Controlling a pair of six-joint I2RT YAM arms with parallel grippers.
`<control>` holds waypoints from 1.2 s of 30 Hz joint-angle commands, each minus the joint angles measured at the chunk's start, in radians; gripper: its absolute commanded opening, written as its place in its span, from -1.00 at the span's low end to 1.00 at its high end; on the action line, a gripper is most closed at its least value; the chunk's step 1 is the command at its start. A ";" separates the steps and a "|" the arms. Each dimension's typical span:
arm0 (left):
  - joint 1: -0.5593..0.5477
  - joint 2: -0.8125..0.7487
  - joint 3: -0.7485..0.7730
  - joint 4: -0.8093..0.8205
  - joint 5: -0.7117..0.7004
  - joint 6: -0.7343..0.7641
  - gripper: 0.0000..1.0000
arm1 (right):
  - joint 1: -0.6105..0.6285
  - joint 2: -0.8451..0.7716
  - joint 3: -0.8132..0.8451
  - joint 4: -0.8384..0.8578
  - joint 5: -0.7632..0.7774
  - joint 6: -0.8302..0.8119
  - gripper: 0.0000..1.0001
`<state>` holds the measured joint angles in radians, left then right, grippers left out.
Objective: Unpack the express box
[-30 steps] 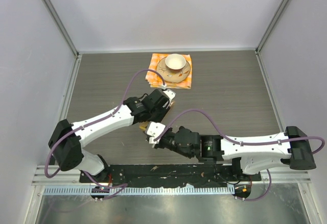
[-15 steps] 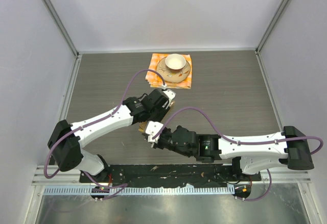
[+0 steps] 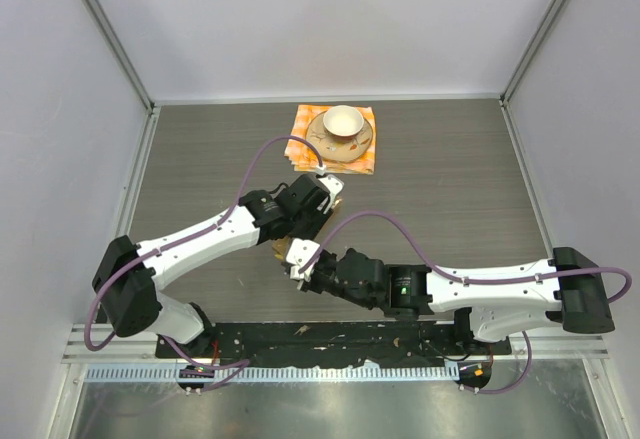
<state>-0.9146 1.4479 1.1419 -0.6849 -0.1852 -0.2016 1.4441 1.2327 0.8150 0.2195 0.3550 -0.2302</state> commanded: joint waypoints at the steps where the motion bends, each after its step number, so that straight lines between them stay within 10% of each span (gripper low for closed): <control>1: -0.003 -0.046 0.005 0.045 0.013 0.007 -1.00 | -0.004 -0.035 -0.005 0.095 0.030 -0.003 -0.99; 36: -0.004 -0.069 -0.010 0.053 0.023 0.011 -1.00 | -0.036 -0.009 0.010 0.123 -0.040 0.051 -0.99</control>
<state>-0.9154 1.4174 1.1286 -0.6819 -0.1707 -0.1997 1.4094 1.2362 0.8009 0.2916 0.3412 -0.2054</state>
